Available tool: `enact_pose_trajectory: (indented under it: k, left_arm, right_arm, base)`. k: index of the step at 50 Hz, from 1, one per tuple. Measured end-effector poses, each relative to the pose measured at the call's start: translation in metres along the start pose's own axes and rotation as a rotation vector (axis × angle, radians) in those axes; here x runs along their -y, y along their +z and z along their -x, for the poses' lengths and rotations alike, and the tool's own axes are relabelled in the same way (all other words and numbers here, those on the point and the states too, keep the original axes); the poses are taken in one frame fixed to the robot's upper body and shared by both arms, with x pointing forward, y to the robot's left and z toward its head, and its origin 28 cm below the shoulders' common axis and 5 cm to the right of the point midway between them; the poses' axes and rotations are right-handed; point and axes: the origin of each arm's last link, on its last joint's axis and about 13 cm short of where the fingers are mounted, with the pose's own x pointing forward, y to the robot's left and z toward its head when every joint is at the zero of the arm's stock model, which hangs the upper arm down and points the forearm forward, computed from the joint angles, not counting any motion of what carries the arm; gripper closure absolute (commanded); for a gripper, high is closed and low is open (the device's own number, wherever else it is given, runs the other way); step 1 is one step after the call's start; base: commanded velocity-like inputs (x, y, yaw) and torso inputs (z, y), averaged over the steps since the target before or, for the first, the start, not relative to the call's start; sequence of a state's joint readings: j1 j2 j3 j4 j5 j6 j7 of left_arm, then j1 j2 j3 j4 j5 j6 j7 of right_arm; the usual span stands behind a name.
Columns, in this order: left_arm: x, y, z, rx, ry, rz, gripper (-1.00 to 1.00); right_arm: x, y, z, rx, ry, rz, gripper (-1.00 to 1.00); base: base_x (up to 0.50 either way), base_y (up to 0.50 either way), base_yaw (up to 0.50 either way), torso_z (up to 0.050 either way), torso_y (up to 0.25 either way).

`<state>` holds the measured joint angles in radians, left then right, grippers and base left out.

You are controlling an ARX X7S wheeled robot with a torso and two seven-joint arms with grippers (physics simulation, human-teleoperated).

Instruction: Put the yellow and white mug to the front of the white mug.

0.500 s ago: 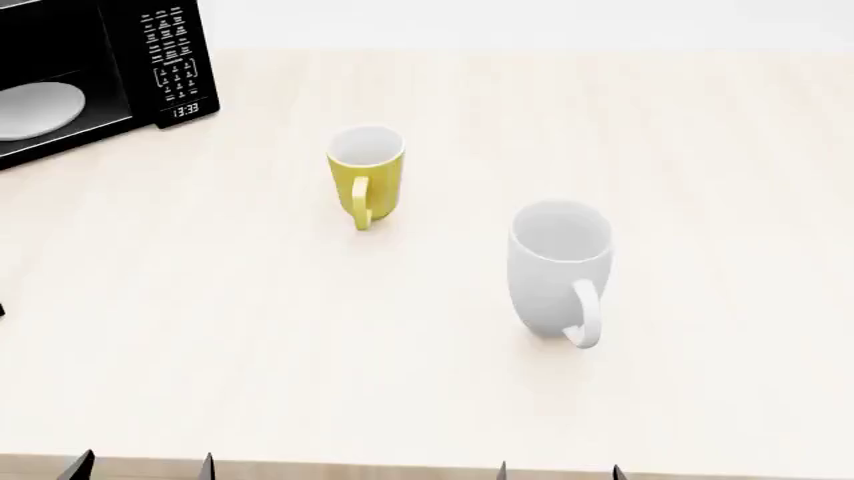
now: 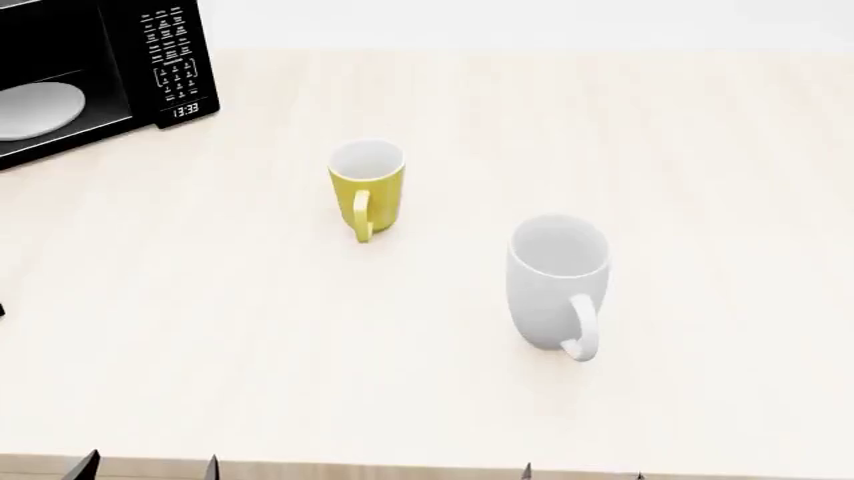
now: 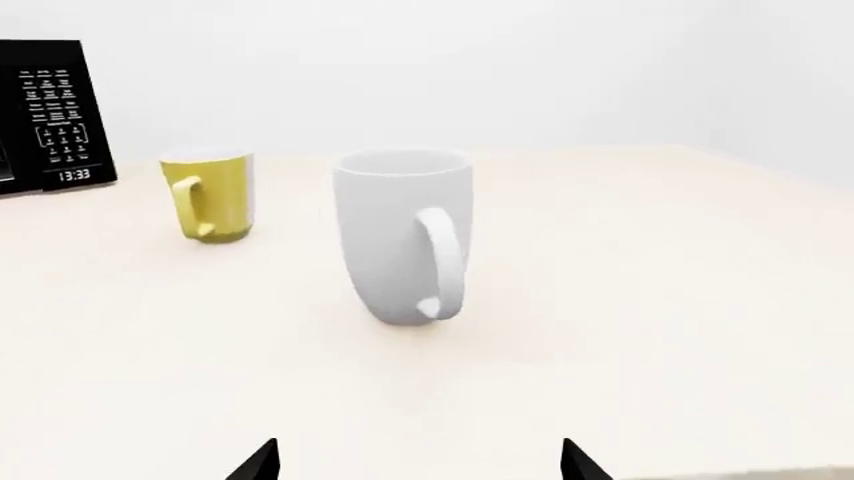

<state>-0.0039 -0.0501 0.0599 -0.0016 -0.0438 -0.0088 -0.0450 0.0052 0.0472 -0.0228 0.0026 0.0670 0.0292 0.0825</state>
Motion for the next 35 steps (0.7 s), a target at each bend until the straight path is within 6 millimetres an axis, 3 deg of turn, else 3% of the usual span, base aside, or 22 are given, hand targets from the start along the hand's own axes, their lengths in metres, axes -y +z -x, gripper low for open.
enact_pose_trajectory:
  k: [7,15,24,35]
  left_arm:
    - [0.0,0.0,0.0,-0.002,-0.002,0.0,-1.0]
    - [-0.001,0.0,0.0,0.004,0.007,0.003,-1.0]
    - [-0.001,0.001,0.002,0.023,0.01,0.016,-1.0]
    - [-0.001,0.002,0.002,0.026,-0.003,0.019,-1.0]
  right_arm:
    - [0.031,0.002,0.017,0.027,-0.182,-0.045,-1.0]
    - [0.064,0.02,0.045,0.089,-0.362,-0.066,-1.0]
    - [0.072,0.038,0.057,0.144,-0.427,-0.024,-1.0]
    - [0.067,0.059,0.066,0.211,-0.424,0.021,-1.0]
  base:
    - [0.0,0.0,0.0,0.0,0.0]
    - [0.0,0.0,0.0,0.0,0.0]
    - [0.0,0.0,0.0,0.0,0.0]
    - [0.0,0.0,0.0,0.0,0.0]
